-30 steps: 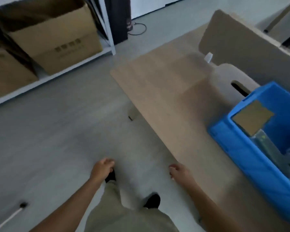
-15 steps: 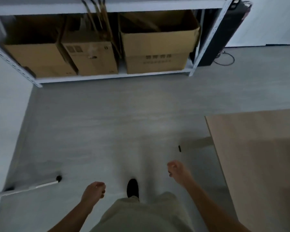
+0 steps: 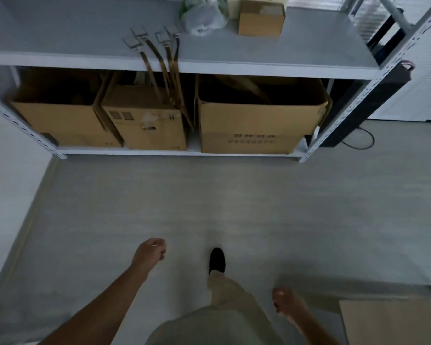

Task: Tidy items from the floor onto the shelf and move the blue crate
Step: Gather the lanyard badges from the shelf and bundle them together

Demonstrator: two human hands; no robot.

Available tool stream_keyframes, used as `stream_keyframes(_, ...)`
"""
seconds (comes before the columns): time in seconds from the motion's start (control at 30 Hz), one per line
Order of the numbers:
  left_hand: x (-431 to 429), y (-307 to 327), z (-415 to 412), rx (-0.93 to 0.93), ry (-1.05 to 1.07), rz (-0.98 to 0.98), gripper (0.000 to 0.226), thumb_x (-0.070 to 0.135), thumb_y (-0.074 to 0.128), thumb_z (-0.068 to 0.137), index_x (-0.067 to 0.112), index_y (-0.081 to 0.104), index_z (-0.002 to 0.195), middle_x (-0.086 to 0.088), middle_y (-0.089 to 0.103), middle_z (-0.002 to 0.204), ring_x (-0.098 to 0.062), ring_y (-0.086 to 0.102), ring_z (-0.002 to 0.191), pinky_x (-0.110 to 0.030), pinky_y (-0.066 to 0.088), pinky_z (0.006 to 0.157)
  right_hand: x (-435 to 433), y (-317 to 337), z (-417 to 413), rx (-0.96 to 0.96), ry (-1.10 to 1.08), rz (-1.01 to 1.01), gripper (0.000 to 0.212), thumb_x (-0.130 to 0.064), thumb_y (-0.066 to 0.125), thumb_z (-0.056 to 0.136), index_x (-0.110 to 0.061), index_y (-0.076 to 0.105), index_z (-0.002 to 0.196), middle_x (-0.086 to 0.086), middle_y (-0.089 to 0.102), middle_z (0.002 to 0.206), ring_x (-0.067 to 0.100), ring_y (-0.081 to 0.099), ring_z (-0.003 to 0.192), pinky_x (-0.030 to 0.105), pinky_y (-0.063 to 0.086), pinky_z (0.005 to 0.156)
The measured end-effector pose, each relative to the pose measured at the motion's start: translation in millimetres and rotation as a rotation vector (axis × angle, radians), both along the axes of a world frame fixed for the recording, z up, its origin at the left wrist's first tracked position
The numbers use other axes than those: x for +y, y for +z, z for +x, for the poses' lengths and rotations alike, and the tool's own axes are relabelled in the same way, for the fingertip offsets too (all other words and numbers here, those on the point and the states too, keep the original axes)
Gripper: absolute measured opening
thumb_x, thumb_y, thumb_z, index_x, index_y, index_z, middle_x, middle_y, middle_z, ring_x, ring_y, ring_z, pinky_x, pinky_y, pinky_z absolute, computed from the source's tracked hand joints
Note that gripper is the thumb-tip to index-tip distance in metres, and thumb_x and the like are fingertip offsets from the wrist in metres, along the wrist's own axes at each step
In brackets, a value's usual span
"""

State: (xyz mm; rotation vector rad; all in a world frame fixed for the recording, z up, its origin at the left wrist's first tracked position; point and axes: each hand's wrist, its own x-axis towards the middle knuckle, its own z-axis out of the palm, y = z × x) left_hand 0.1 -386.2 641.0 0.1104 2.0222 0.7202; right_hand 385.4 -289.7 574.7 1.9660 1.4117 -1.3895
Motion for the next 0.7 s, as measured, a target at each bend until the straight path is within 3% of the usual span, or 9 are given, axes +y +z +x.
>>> stream_keyframes(0.1, 37, 10, -28, -0.002, 0.044, -0.017, 0.013, 0.015, 0.059, 0.093, 0.007, 0.067, 0.099, -0.012, 0.067, 0.086, -0.023, 0.061, 0.07, -0.024, 0.039, 0.056, 87, 31, -72, 0.032, 0.143, 0.07, 0.015, -0.024, 0.051, 0.094, -0.027, 0.053, 0.08, 0.006, 0.068, 0.087, 0.02, 0.064, 0.074, 0.024, 0.05, 0.064)
stream_keyframes(0.17, 54, 7, -49, -0.001, 0.083, -0.045, 0.012, 0.017, 0.06, 0.093, 0.008, 0.067, 0.097, -0.012, 0.068, 0.085, -0.023, 0.062, 0.071, -0.025, 0.038, 0.055, 142, 13, -111, 0.066, 0.25, 0.104, 0.021, -0.023, 0.054, 0.091, -0.028, 0.054, 0.071, 0.003, 0.065, 0.085, 0.026, 0.068, 0.084, 0.033, 0.055, 0.075)
stream_keyframes(0.23, 64, 9, -68, -0.011, 0.12, -0.079, 0.012, 0.016, 0.06, 0.092, 0.006, 0.067, 0.093, -0.012, 0.065, 0.078, -0.023, 0.059, 0.067, -0.024, 0.036, 0.052, 194, -4, -154, 0.127, 0.243, 0.117, 0.012, -0.029, 0.057, 0.083, -0.029, 0.06, 0.072, 0.008, 0.069, 0.085, 0.033, 0.07, 0.088, 0.043, 0.058, 0.082)
stream_keyframes(0.37, 81, 5, -114, -0.048, 0.214, -0.174, 0.01, 0.01, 0.062, 0.091, 0.001, 0.066, 0.086, -0.015, 0.061, 0.074, -0.024, 0.055, 0.062, -0.025, 0.033, 0.051, 264, 50, -268, 0.203, 0.316, 0.178, 0.015, -0.03, 0.053, 0.089, -0.024, 0.066, 0.093, 0.009, 0.073, 0.095, 0.026, 0.071, 0.088, 0.037, 0.058, 0.08)
stream_keyframes(0.5, 120, -6, -179, -0.056, 0.228, -0.231, 0.011, 0.011, 0.064, 0.088, 0.0, 0.068, 0.087, -0.016, 0.064, 0.072, -0.025, 0.059, 0.064, -0.025, 0.037, 0.052, 321, 84, -370, 0.295, 0.358, 0.256, 0.018, -0.034, 0.052, 0.088, -0.026, 0.067, 0.09, 0.005, 0.073, 0.096, 0.024, 0.071, 0.088, 0.037, 0.055, 0.08)
stream_keyframes(0.63, 189, -3, -258, -0.066, 0.215, -0.126, 0.013, 0.01, 0.069, 0.08, -0.001, 0.065, 0.083, -0.013, 0.059, 0.068, -0.023, 0.054, 0.061, -0.025, 0.037, 0.053, 364, 110, -456, 0.43, 0.33, 0.359, 0.015, -0.035, 0.051, 0.084, -0.039, 0.062, 0.075, 0.005, 0.075, 0.092, 0.026, 0.071, 0.086, 0.041, 0.055, 0.079)
stream_keyframes(0.7, 232, 5, -298, -0.01, 0.179, -0.063, 0.014, 0.013, 0.066, 0.086, 0.0, 0.069, 0.09, -0.01, 0.061, 0.067, -0.023, 0.055, 0.061, -0.025, 0.035, 0.052, 380, 129, -496, 0.446, 0.289, 0.389, 0.019, -0.026, 0.052, 0.089, -0.032, 0.064, 0.074, 0.006, 0.073, 0.083, 0.023, 0.07, 0.076, 0.038, 0.054, 0.071)
